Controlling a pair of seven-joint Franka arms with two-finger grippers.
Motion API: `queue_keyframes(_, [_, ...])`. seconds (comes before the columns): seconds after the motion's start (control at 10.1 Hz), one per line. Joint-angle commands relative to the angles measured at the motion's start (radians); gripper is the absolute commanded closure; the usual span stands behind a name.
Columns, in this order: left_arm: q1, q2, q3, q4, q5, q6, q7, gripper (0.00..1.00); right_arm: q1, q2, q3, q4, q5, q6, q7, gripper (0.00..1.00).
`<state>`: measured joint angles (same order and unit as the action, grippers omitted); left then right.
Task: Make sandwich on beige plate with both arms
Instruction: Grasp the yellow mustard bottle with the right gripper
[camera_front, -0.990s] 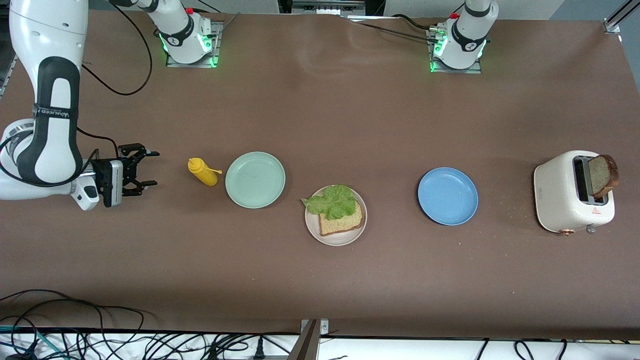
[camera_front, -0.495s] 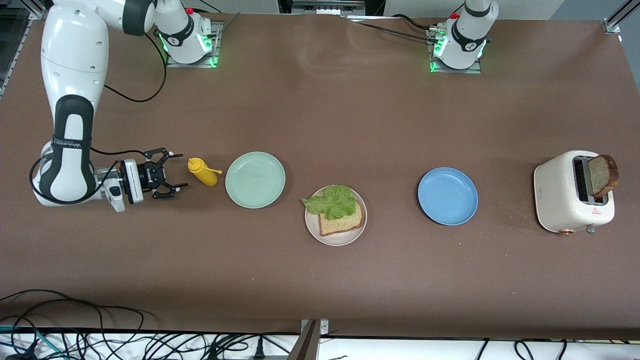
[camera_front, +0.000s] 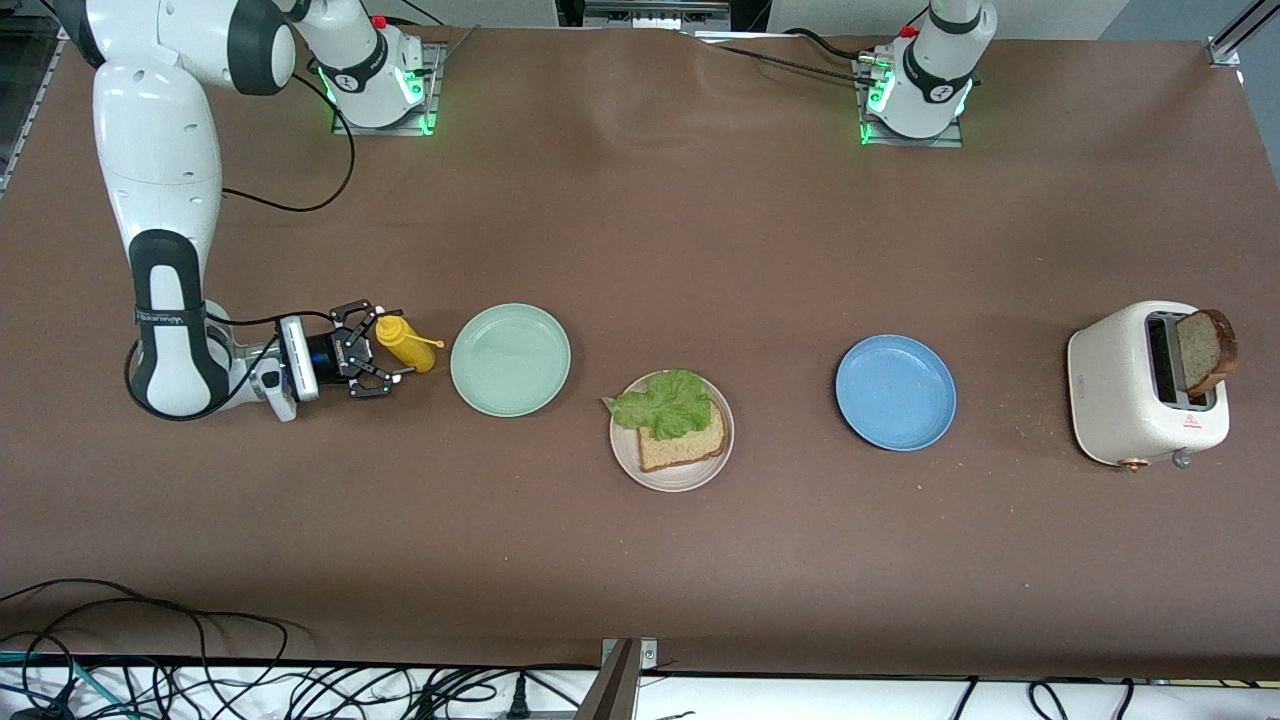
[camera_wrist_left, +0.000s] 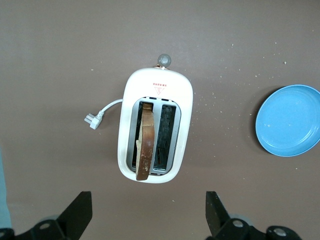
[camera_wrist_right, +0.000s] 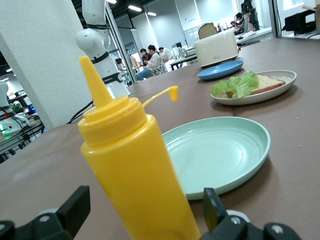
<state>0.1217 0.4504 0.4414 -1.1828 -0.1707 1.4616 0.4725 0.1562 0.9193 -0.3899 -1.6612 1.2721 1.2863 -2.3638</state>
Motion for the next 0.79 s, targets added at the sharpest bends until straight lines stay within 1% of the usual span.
queue_keyframes(0.0, [-0.002, -0.010, 0.005, -0.006, -0.024, -0.009, 0.017, 0.00, -0.015, 0.004, 0.019, 0.031, 0.021, -0.021, -0.008, 0.31])
queue_keyframes(0.1, [-0.002, -0.010, 0.005, -0.006, -0.024, -0.009, 0.017, 0.00, -0.015, 0.003, 0.019, 0.040, 0.018, -0.021, 0.009, 0.69])
queue_keyframes(0.2, [-0.002, -0.009, 0.005, -0.006, -0.024, -0.009, 0.017, 0.00, -0.015, 0.003, 0.019, 0.058, 0.012, -0.021, 0.017, 0.93])
queue_keyframes(0.3, [-0.002, -0.009, 0.005, -0.006, -0.024, -0.009, 0.017, 0.00, -0.015, -0.003, 0.017, 0.067, 0.003, -0.024, 0.050, 1.00])
queue_keyframes(0.5, [-0.002, -0.009, 0.005, -0.006, -0.024, -0.009, 0.017, 0.00, -0.014, -0.017, 0.011, 0.089, 0.000, -0.027, 0.200, 1.00])
queue_keyframes(0.69, [-0.002, -0.010, 0.005, -0.006, -0.024, -0.009, 0.017, 0.00, 0.002, -0.060, 0.008, 0.142, -0.066, -0.016, 0.427, 1.00])
